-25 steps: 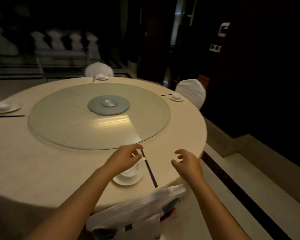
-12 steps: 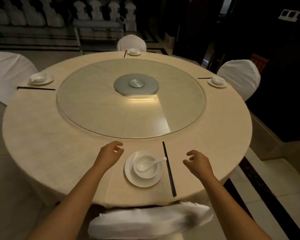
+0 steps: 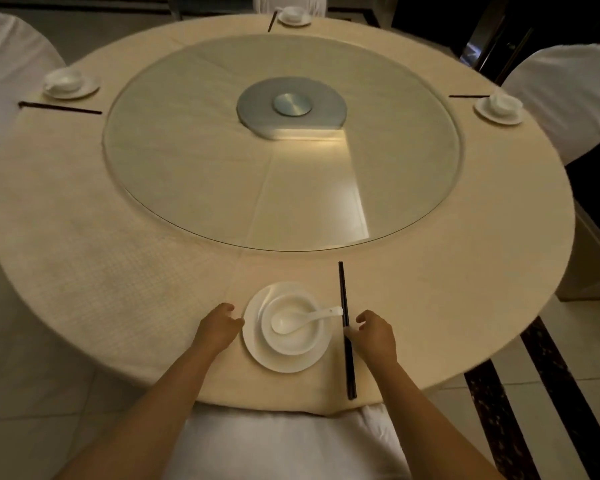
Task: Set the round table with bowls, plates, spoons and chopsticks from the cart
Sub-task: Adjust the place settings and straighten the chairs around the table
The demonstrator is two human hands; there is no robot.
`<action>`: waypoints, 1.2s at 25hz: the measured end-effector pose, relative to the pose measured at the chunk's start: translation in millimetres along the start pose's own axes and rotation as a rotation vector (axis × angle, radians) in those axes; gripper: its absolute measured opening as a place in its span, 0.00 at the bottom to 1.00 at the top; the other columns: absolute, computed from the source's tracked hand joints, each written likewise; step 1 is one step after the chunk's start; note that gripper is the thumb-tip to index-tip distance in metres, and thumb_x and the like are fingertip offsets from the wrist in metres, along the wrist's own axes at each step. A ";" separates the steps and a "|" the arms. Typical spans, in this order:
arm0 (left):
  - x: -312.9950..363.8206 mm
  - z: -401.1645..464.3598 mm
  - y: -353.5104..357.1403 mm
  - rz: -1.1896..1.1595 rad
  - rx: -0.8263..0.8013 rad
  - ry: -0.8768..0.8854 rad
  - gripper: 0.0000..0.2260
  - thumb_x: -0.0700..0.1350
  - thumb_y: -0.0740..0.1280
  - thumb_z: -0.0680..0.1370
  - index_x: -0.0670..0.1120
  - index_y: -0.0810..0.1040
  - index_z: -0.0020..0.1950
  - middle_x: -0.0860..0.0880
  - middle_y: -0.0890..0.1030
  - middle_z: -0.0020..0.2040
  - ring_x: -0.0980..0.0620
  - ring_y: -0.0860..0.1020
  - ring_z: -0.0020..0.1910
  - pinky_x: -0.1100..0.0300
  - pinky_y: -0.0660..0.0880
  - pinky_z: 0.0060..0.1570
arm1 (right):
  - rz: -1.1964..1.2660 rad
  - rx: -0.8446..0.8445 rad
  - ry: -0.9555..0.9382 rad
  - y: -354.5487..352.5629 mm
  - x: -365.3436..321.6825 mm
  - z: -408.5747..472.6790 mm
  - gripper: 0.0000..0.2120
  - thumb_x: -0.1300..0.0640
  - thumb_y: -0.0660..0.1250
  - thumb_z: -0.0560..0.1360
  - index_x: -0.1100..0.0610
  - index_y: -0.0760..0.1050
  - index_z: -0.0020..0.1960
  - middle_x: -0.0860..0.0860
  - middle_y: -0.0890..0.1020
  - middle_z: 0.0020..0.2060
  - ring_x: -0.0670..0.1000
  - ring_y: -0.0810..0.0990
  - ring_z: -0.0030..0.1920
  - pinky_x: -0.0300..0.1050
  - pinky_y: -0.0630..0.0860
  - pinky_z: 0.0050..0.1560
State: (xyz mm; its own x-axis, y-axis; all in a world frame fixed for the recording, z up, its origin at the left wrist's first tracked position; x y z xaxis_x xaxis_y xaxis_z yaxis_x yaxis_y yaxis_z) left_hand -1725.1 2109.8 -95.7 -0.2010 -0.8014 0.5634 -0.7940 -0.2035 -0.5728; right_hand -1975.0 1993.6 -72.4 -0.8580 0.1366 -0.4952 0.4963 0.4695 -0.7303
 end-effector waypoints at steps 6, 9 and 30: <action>-7.9 -0.8 14.6 -0.261 0.026 -0.024 0.14 0.34 0.63 0.75 0.41 0.77 0.60 0.42 0.80 0.49 0.44 0.79 0.48 0.54 0.79 0.43 | -0.012 0.043 -0.010 26.0 7.5 9.6 0.03 0.64 0.62 0.71 0.60 0.69 0.40 0.58 0.77 0.40 0.53 0.70 0.33 0.40 0.62 0.27; -5.5 -6.6 19.3 -0.335 0.016 0.015 0.16 0.31 0.63 0.75 0.42 0.77 0.61 0.43 0.80 0.48 0.44 0.79 0.51 0.54 0.78 0.45 | -0.022 0.053 -0.038 28.5 9.1 10.9 0.02 0.65 0.61 0.70 0.60 0.69 0.40 0.56 0.76 0.39 0.53 0.70 0.34 0.40 0.61 0.27; -29.9 -34.1 29.4 -0.555 -0.019 -0.092 0.18 0.29 0.63 0.75 0.40 0.74 0.64 0.42 0.78 0.50 0.48 0.77 0.48 0.58 0.77 0.40 | -0.016 0.037 -0.052 37.1 16.8 -7.5 0.03 0.65 0.61 0.71 0.63 0.71 0.43 0.57 0.78 0.40 0.54 0.72 0.36 0.42 0.64 0.31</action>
State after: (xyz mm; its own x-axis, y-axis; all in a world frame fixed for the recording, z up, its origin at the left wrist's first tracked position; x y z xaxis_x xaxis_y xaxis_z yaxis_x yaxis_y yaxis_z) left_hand -1762.0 2146.9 -109.2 0.2999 -0.6231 0.7224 -0.7770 -0.5989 -0.1940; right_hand -1972.0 2019.8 -104.2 -0.8582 0.0832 -0.5065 0.4879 0.4387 -0.7547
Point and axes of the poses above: each hand's wrist, its own z-axis towards the middle knuckle, its own y-axis out of the palm, x = y × z, the point moved 1 cm from there along z, towards the middle knuckle
